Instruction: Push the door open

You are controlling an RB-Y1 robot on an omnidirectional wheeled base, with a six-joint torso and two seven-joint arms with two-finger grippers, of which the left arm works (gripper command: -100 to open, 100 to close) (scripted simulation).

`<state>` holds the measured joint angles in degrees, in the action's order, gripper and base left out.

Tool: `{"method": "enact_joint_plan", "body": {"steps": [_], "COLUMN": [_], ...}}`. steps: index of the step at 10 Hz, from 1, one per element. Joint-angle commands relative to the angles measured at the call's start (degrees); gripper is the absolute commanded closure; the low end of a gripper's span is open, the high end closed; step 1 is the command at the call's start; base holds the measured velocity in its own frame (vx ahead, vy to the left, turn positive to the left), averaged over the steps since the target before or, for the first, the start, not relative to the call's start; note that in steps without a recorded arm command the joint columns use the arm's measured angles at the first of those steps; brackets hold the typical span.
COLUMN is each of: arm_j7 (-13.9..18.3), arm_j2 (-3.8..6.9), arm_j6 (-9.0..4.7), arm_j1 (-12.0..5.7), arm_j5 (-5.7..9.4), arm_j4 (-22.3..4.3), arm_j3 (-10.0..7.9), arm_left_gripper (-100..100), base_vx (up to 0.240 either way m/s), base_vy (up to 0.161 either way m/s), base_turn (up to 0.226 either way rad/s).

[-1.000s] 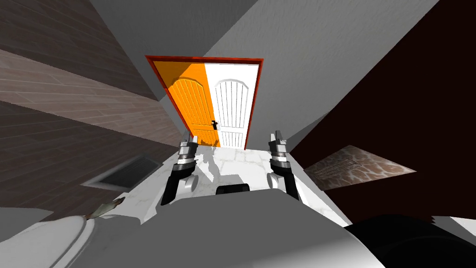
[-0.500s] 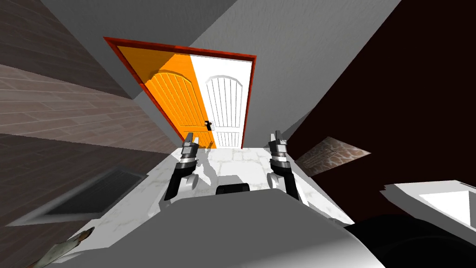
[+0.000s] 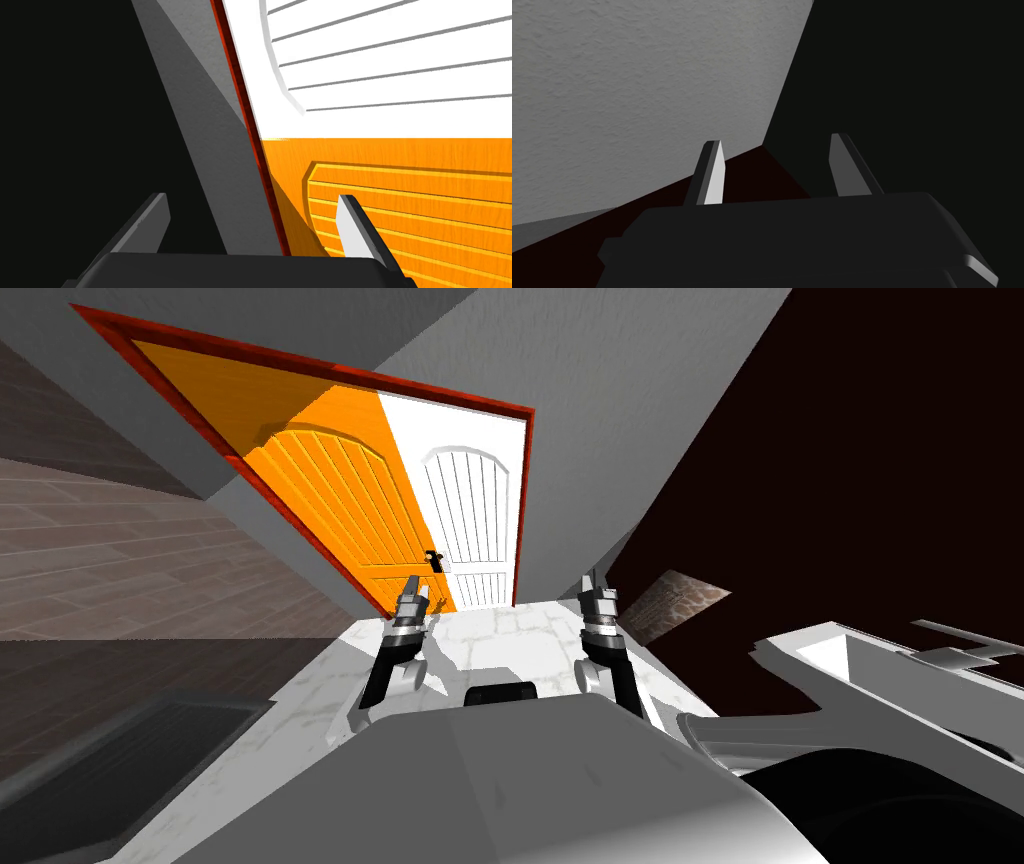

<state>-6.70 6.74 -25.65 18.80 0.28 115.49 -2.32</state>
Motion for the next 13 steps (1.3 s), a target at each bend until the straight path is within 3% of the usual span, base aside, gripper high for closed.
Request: {"method": "enact_joint_plan", "body": {"steps": [1,13], "arm_j7": [-0.15,-0.37], "arm_j2": [0.19,1.79], "arm_j6": [0.25,1.19], "arm_j1": [-1.04,-7.9], "arm_j5": [-0.01,0.39], "arm_j4": [-1.72,-14.33], "arm_j3": [-0.4,-3.88], "arm_left_gripper": [-100,-100], "base_vx": [0.011,-0.031], "base_vy": [0.111,0.115], "base_turn": [-0.319,-0.264]}}
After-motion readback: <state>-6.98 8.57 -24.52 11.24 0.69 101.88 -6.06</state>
